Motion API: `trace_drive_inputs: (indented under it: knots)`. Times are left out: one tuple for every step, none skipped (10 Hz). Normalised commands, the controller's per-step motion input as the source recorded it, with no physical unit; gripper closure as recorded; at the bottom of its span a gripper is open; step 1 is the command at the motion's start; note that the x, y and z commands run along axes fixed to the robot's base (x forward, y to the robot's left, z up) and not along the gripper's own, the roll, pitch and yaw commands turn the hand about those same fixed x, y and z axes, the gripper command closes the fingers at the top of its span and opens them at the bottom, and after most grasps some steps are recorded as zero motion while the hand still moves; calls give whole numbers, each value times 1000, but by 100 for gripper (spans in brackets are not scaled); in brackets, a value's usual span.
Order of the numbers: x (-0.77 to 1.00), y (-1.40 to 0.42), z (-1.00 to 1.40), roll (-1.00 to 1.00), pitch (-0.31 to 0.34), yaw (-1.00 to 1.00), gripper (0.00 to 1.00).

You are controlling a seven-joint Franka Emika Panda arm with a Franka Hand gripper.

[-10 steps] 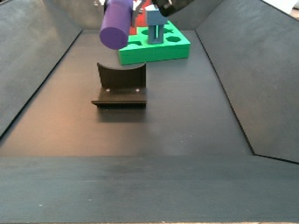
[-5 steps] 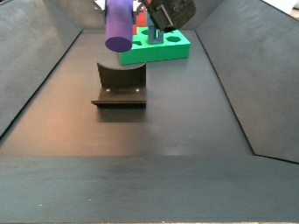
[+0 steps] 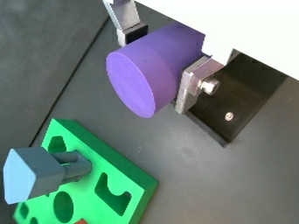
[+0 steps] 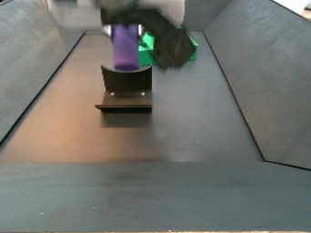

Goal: Pick up the round object. Move up. Place the round object on the fixture. Regrasp the round object. Move to above the board. Insert the round object.
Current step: Place the round object on the fixture.

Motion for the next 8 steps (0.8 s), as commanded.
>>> trace_drive_inputs:
  knots:
    - [159,141,-1000,-551,109,-197,100]
    - [163,142,-1000,-378,72,-196,100]
    - [172,133,-1000,-255,39,-187,100]
    - [170,131,-937,-186,-1,-166,100]
    - [143,106,-726,-172,-28,-146,100]
    - [117,83,-530,-160,-44,-125,100]
    - [80,70,-319,-129,-50,-92,100]
    - [62,68,-255,-120,-61,-71,100]
